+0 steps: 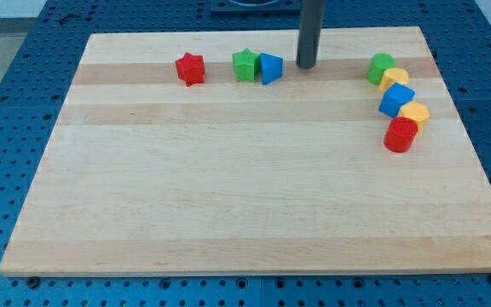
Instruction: Slide the green star to the center
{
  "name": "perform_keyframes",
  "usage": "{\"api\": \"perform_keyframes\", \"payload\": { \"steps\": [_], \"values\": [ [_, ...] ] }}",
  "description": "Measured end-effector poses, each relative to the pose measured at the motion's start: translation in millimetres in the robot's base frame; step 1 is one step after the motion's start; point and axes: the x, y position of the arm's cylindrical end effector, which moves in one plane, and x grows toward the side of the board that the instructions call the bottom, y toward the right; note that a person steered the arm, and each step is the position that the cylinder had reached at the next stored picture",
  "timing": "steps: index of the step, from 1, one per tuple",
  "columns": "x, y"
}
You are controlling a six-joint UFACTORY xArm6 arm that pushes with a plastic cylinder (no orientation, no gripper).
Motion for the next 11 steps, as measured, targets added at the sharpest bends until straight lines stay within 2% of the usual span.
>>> {"api": "perform_keyframes", "payload": {
  "steps": [2,3,6,8,10,11],
  "values": [
    [-30,-55],
    [-24,-87],
    [46,-96],
    [84,-81],
    [35,-87],
    [43,-94]
  ]
}}
